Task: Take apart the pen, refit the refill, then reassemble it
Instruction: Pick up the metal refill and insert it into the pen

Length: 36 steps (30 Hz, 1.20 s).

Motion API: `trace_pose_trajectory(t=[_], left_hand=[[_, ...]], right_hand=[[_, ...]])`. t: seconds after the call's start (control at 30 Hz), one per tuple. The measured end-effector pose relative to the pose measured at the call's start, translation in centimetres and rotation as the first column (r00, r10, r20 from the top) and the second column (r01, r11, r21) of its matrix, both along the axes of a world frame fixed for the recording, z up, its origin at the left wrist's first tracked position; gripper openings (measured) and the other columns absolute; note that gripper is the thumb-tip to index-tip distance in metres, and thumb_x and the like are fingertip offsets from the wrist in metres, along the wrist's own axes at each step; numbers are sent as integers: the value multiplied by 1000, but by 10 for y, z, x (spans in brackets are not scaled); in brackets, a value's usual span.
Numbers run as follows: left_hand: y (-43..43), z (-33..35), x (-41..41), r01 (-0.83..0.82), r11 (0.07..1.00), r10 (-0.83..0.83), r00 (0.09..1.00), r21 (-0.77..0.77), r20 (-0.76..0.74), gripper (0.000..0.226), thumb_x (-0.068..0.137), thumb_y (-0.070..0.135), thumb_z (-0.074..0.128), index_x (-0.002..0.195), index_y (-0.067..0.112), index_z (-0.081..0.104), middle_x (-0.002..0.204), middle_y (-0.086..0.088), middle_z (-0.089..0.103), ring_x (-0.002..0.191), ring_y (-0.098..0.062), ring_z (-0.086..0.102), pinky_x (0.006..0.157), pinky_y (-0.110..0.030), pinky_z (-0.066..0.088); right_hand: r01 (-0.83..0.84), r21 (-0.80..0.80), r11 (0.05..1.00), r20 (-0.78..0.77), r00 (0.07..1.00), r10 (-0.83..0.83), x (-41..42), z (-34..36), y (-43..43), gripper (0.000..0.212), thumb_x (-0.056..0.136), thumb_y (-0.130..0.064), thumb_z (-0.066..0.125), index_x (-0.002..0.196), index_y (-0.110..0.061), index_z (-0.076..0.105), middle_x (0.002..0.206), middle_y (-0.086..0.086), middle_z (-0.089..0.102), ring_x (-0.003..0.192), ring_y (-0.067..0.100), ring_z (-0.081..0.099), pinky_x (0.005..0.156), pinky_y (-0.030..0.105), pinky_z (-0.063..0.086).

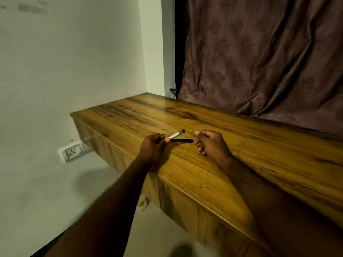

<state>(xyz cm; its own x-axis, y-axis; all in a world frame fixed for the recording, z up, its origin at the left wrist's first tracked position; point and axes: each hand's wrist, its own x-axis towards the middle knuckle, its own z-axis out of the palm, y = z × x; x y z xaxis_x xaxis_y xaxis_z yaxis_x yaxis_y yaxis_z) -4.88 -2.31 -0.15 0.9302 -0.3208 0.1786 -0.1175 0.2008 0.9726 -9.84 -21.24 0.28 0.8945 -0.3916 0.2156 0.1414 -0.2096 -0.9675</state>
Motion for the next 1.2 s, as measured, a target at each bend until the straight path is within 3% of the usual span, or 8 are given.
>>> trace_pose_trajectory(t=[0.17, 0.27, 0.37, 0.6, 0.67, 0.77, 0.9, 1.2], left_hand=[[3, -4, 1, 1, 1000, 0, 999, 27, -33, 9, 87, -4, 61, 87, 4, 64, 58, -1, 61, 48, -13, 51, 52, -22, 42], [6, -1, 3, 51, 999, -50, 998, 13, -47, 12, 87, -5, 60, 85, 5, 66, 64, -6, 63, 49, -14, 53, 48, -22, 44], [2, 1, 0, 112, 993, -110, 992, 27, -58, 11, 87, -7, 57, 96, -6, 63, 59, -5, 63, 44, -11, 54, 41, -19, 42], [-10, 1, -11, 72, 995, -71, 997, 69, -19, 11, 85, -12, 57, 94, -7, 61, 59, -2, 68, 50, -11, 60, 46, -19, 48], [-13, 0, -12, 27, 984, -41, 996, 176, 78, 16, 82, -11, 62, 96, -3, 63, 69, -1, 69, 62, -13, 63, 56, -24, 52], [-20, 0, -21, -17, 960, -69, 952, 279, 298, 22, 79, -7, 68, 95, 9, 65, 77, 9, 69, 68, 1, 65, 60, -15, 51], [-35, -2, -27, -303, 838, -115, 715, 453, 690, 8, 87, 24, 64, 86, 19, 70, 80, 1, 69, 74, -14, 64, 63, -34, 51], [-39, -5, -27, -543, 665, -97, 618, 513, 780, 27, 88, 42, 59, 92, 16, 65, 81, -4, 71, 71, -24, 66, 61, -40, 52]], right_hand=[[-24, -30, 999, -24, 999, 24, -13, -1, 3, 18, 96, -10, 53, 102, 3, 65, 76, 10, 61, 50, 13, 47, 40, 20, 36], [-40, -25, 999, -8, 999, 39, -18, -4, 2, 16, 97, -7, 51, 106, -3, 64, 79, 8, 63, 52, 13, 50, 43, 22, 39], [-31, -13, 999, -1, 1000, 31, -16, -4, 3, 14, 95, -6, 54, 106, -5, 62, 79, 8, 64, 52, 14, 51, 44, 24, 40], [-103, 3, 995, -5, 995, 103, -13, -6, 1, 7, 93, -4, 58, 90, -5, 64, 69, 5, 63, 48, 8, 50, 43, 21, 39], [-97, 30, 995, -1, 995, 97, -13, -6, 0, 7, 93, -5, 58, 90, -4, 64, 68, 5, 63, 44, 5, 50, 41, 19, 39], [-103, 65, 993, -18, 994, 104, -13, -6, -1, 8, 93, -6, 57, 89, -3, 64, 67, 5, 63, 44, 7, 50, 39, 20, 38], [-87, 66, 994, -35, 995, 90, -13, -4, -3, 12, 92, -7, 56, 86, 0, 64, 68, 10, 62, 45, 12, 50, 39, 23, 37], [-54, 91, 994, -54, 997, 59, -10, -6, -7, 16, 91, -9, 57, 77, -3, 62, 62, 12, 60, 46, 19, 50, 39, 23, 38]])
